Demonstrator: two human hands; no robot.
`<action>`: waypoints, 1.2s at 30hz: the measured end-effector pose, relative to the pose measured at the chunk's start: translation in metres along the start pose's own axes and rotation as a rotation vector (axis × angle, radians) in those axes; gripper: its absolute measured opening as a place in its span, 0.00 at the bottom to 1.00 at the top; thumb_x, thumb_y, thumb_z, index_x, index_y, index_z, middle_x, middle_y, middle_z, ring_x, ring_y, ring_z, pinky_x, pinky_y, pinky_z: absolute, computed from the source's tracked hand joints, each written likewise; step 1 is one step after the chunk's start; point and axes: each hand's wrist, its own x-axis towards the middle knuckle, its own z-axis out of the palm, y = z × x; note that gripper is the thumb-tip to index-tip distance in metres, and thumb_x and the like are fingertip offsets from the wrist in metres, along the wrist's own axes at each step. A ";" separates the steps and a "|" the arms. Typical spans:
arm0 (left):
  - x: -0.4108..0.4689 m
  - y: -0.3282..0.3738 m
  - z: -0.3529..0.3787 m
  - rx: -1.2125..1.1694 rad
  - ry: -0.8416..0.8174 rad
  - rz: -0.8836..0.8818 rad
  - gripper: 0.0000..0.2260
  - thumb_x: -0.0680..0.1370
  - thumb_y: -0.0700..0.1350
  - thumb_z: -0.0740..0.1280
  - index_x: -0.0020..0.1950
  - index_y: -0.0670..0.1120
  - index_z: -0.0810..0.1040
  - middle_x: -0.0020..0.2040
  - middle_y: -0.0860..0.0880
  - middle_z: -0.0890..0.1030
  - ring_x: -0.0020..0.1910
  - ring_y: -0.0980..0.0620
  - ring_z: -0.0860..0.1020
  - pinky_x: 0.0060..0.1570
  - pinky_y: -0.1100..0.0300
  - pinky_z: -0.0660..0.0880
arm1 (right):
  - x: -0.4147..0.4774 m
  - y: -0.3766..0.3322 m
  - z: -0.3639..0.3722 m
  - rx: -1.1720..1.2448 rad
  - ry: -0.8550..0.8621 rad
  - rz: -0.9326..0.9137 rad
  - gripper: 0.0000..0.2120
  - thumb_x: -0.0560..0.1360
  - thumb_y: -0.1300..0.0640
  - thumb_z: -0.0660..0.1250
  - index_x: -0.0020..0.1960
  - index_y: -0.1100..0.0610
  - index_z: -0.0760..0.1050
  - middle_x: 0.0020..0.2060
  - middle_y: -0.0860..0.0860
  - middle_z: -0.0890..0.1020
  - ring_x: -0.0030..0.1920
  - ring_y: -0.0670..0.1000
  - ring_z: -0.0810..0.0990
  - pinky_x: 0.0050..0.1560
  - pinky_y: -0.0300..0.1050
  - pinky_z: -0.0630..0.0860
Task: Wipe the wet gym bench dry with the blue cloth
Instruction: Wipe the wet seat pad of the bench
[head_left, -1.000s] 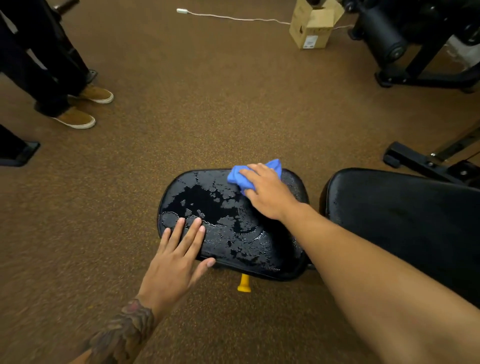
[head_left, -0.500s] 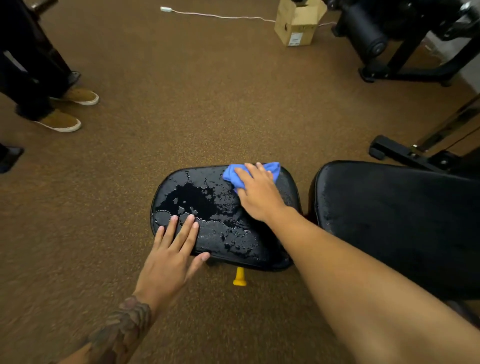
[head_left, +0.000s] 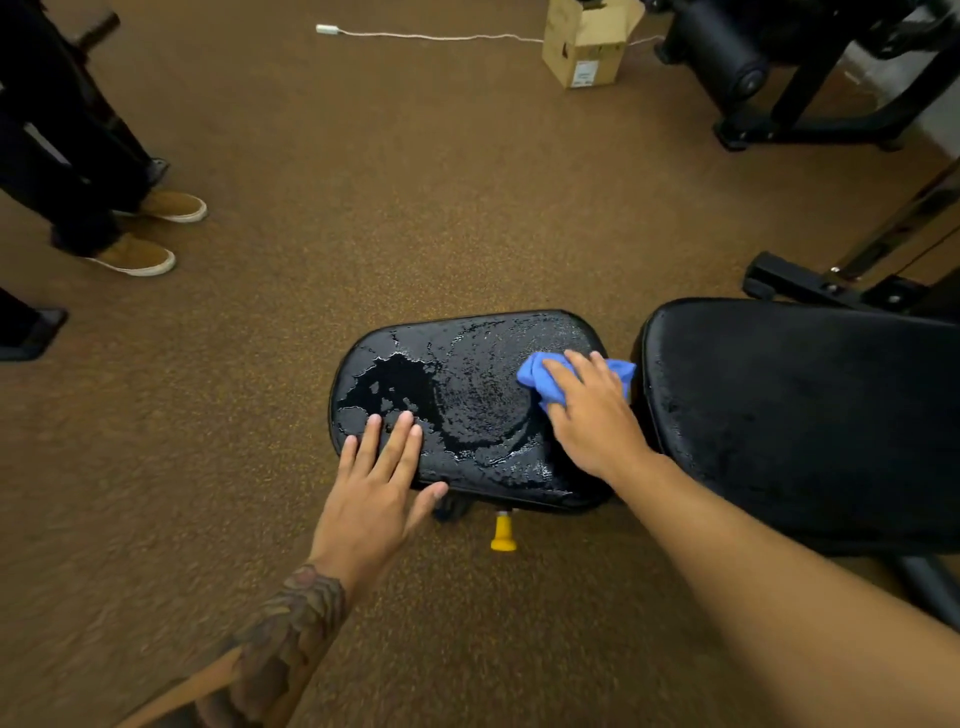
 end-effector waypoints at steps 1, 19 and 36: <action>0.000 0.000 0.001 0.004 0.001 -0.002 0.33 0.80 0.65 0.44 0.76 0.43 0.62 0.77 0.47 0.61 0.76 0.42 0.54 0.72 0.45 0.51 | 0.007 -0.014 0.004 -0.006 -0.006 0.008 0.24 0.78 0.56 0.59 0.74 0.56 0.62 0.74 0.58 0.61 0.75 0.63 0.54 0.72 0.59 0.51; 0.044 -0.095 -0.034 -1.060 -0.096 -0.483 0.59 0.56 0.65 0.79 0.78 0.57 0.49 0.77 0.51 0.62 0.73 0.52 0.64 0.70 0.47 0.65 | -0.064 -0.051 0.012 0.117 -0.082 -0.212 0.26 0.76 0.54 0.58 0.74 0.49 0.63 0.74 0.46 0.61 0.76 0.49 0.50 0.70 0.37 0.34; 0.052 -0.095 -0.028 -1.228 -0.224 -0.338 0.53 0.56 0.53 0.84 0.73 0.66 0.57 0.66 0.62 0.74 0.65 0.63 0.72 0.65 0.60 0.70 | 0.013 -0.066 0.027 0.068 0.046 0.055 0.26 0.74 0.52 0.54 0.72 0.53 0.66 0.73 0.56 0.65 0.74 0.61 0.57 0.73 0.60 0.50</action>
